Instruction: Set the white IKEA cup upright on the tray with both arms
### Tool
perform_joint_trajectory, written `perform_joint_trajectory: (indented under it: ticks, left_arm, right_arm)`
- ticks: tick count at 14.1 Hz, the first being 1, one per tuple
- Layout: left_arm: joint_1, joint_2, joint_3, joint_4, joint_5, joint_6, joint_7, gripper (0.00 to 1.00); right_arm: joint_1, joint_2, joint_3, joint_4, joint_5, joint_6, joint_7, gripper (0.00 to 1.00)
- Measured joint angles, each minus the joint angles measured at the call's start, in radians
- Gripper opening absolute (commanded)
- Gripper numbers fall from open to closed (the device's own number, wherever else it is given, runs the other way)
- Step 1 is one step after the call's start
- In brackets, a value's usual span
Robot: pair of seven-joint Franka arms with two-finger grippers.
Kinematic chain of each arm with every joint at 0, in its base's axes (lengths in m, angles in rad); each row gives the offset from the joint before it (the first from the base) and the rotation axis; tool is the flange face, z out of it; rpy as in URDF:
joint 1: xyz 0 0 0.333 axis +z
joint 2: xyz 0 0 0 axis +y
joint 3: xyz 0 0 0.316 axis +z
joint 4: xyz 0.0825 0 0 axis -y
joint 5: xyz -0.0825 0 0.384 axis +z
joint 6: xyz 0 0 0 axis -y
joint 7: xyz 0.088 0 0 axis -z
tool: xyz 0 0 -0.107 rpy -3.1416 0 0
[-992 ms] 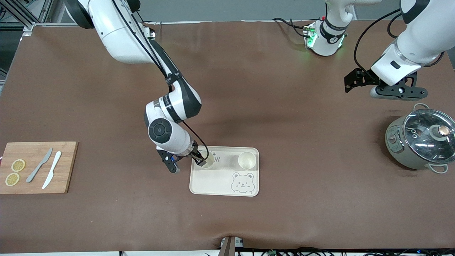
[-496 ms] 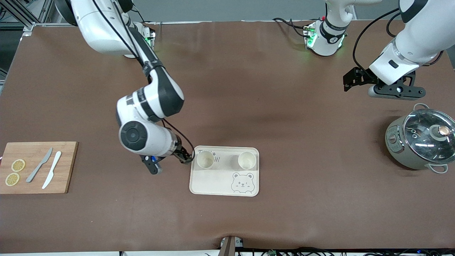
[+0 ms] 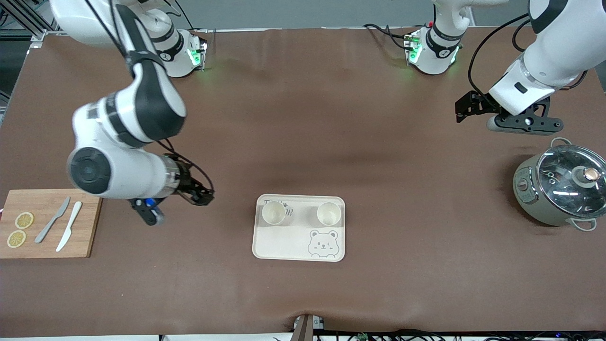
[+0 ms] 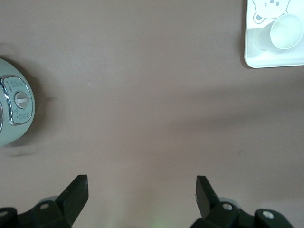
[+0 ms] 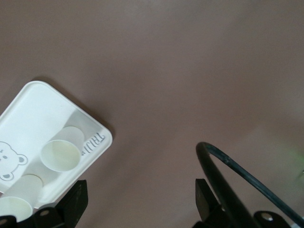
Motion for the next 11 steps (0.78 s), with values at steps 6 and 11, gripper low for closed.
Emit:
perform_joint_trajectory:
  ticks: [6,11]
  left_arm:
    - [0.001,0.001,0.000,0.000,0.000,0.000,0.000,1.00]
    - [0.001,0.001,0.000,0.002,0.010,0.000,0.000,1.00]
  right_arm:
    - [-0.155,-0.100,0.000,-0.015,-0.007,-0.116,-0.342,1.00]
    - [-0.221,-0.178,0.001,-0.046,-0.034,-0.152,-0.652,1.00]
